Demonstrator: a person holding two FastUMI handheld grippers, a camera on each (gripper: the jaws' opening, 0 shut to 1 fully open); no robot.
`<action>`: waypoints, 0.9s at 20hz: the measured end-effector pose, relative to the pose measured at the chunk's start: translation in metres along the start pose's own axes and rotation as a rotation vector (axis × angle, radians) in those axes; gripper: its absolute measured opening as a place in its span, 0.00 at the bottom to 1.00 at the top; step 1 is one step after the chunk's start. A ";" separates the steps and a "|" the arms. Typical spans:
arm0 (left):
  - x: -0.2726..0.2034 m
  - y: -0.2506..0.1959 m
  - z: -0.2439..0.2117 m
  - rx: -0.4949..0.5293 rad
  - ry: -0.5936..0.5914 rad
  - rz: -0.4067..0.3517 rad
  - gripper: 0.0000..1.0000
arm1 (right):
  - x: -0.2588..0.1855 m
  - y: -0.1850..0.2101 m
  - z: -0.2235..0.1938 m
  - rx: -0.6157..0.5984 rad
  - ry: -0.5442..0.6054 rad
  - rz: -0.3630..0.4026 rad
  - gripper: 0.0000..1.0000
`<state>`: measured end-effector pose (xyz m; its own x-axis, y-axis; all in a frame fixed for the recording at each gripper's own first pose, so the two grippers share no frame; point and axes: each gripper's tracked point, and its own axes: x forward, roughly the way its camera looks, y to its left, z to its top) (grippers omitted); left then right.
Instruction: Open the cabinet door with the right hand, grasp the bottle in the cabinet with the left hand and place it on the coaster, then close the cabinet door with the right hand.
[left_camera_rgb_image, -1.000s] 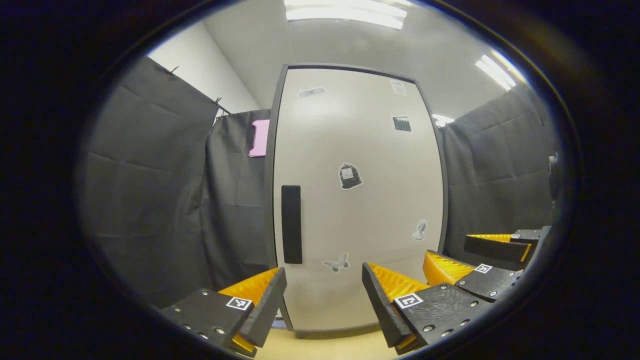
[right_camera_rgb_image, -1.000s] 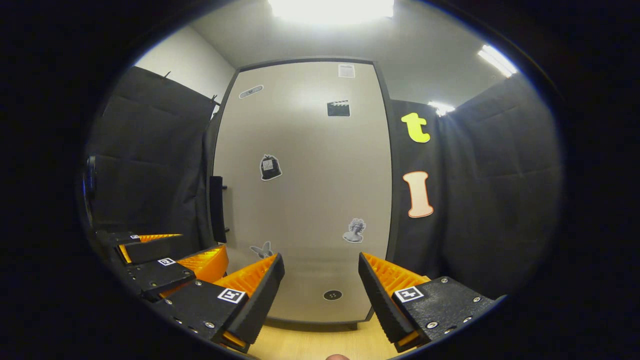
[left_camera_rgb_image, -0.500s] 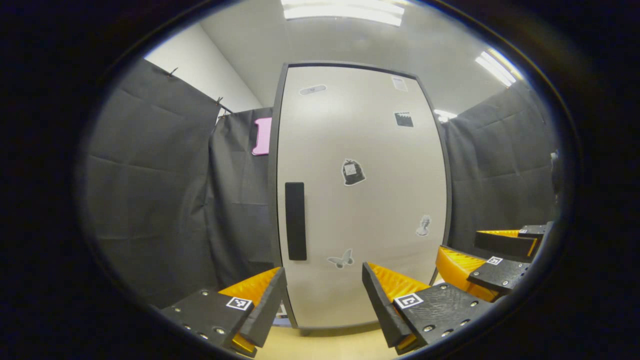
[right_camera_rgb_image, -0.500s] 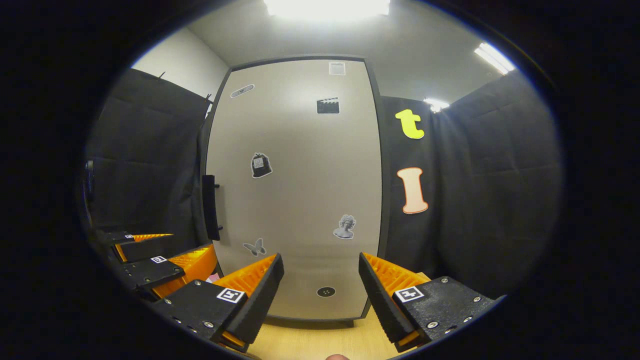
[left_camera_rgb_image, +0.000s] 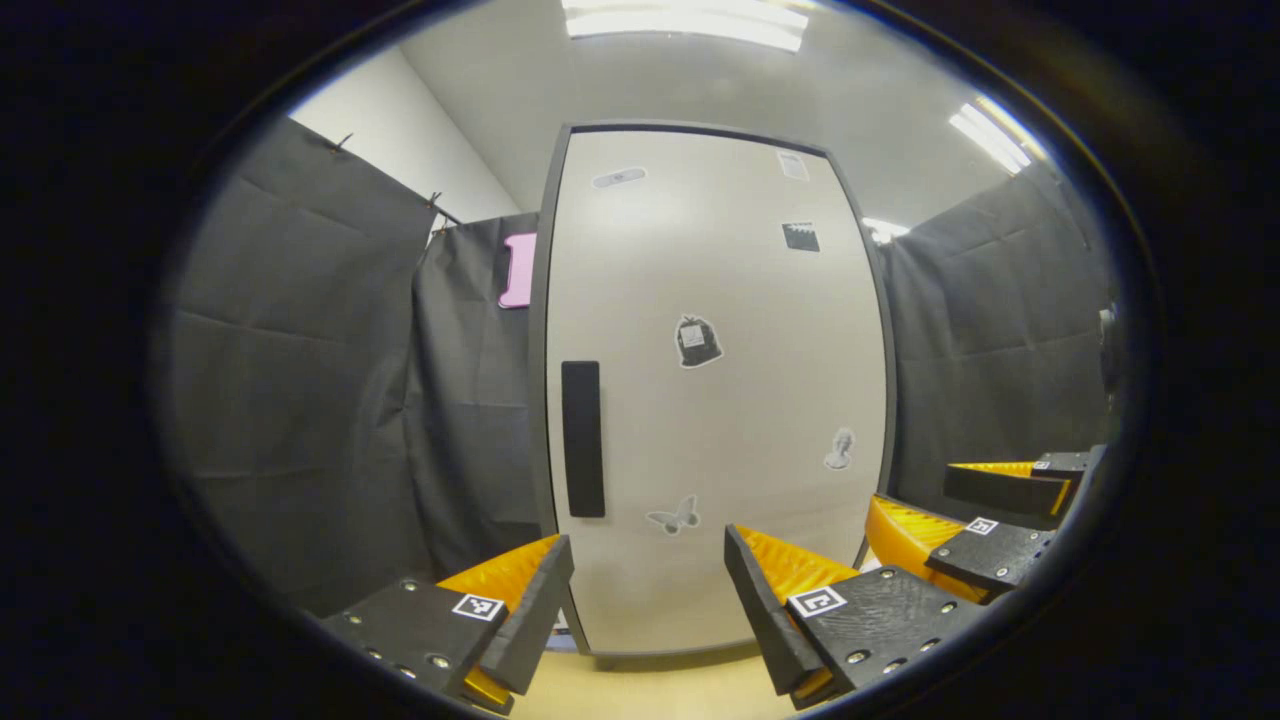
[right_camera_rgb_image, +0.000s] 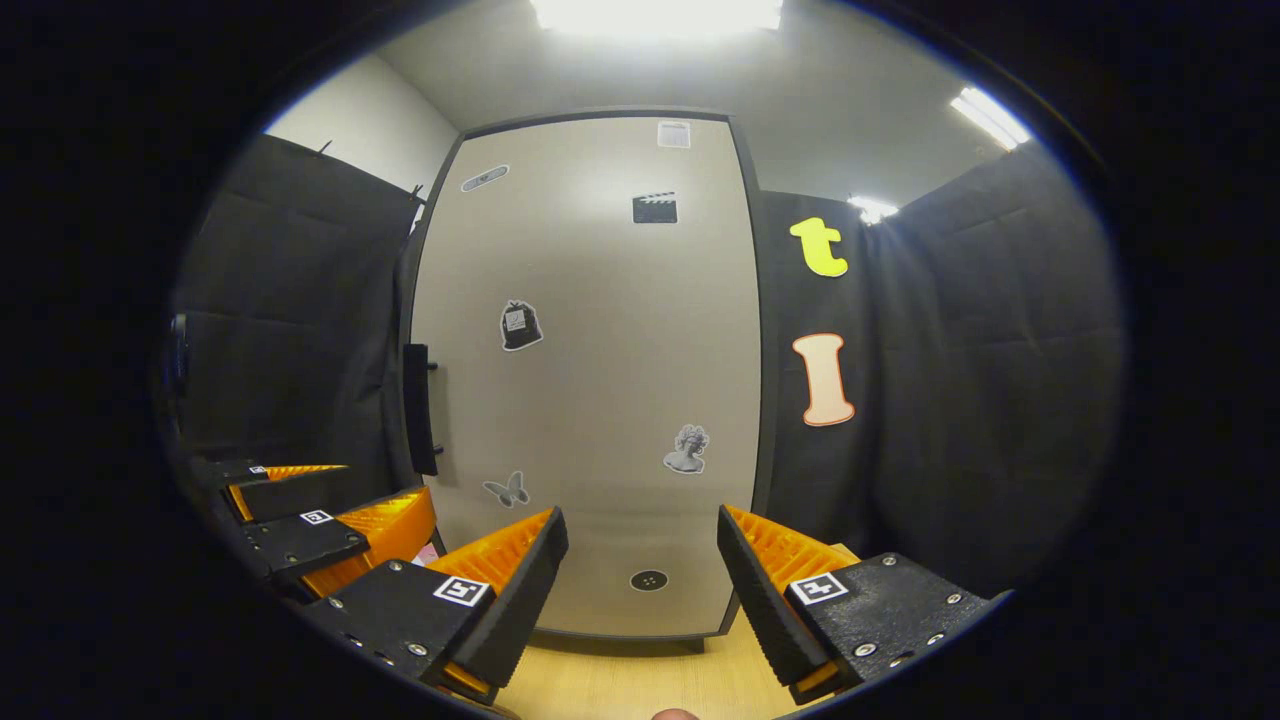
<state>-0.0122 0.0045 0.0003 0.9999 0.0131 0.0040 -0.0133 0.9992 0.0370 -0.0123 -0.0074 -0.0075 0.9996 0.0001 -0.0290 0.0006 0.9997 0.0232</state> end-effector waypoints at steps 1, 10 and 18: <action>0.000 0.000 0.000 0.001 0.000 -0.001 0.87 | 0.000 0.001 0.001 -0.001 -0.001 0.003 0.93; 0.002 0.002 0.000 -0.004 0.000 -0.001 0.87 | 0.006 0.004 0.003 -0.010 -0.005 0.015 0.93; -0.002 0.007 0.004 -0.001 -0.016 -0.003 0.87 | 0.016 0.004 0.014 -0.018 -0.028 0.021 0.93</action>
<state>-0.0144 0.0109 0.0044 0.9997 0.0099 0.0203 -0.0106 0.9993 0.0362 0.0043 -0.0035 0.0057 0.9998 0.0206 -0.0004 -0.0206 0.9998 0.0057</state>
